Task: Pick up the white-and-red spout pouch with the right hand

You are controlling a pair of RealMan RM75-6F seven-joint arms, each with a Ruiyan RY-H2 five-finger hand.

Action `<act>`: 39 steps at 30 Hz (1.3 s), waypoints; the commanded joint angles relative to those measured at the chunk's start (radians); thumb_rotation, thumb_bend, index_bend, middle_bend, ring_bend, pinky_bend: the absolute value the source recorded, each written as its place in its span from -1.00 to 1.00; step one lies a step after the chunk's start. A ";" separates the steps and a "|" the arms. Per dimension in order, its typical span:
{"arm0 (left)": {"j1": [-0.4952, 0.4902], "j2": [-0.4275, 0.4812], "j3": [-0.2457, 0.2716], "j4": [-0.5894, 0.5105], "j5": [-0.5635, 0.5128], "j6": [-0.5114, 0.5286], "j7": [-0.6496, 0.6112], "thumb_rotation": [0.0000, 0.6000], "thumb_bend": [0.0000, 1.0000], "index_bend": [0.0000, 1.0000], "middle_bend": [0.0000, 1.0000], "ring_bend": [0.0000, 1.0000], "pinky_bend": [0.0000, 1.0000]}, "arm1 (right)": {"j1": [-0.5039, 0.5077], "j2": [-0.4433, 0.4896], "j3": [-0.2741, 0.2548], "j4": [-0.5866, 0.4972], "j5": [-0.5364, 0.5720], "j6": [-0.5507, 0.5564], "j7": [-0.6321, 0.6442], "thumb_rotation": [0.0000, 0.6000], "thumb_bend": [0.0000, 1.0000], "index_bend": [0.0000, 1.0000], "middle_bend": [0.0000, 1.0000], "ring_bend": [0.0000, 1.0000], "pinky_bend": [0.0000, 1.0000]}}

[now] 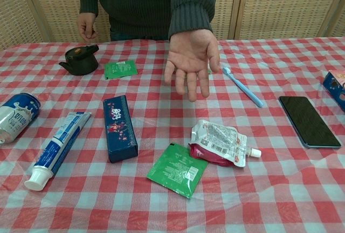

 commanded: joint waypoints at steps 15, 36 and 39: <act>-0.025 -0.020 -0.024 0.000 -0.051 -0.045 0.039 1.00 -1.00 -1.00 -1.00 -1.00 -1.00 | 0.211 0.038 -0.096 0.060 -0.295 -0.249 0.186 1.00 -1.00 -0.70 -0.93 -1.00 -1.00; -0.080 -0.046 -0.073 0.056 -0.189 -0.162 0.028 1.00 -1.00 -1.00 -1.00 -1.00 -1.00 | 0.587 -0.143 -0.024 0.082 -0.209 -0.734 0.306 1.00 -0.60 -0.54 -0.64 -0.69 -0.67; -0.086 -0.047 -0.078 0.062 -0.208 -0.177 0.025 1.00 -1.00 -1.00 -1.00 -1.00 -1.00 | 0.630 -0.203 -0.002 0.113 -0.151 -0.797 0.295 1.00 -0.57 -0.54 -0.64 -0.68 -0.67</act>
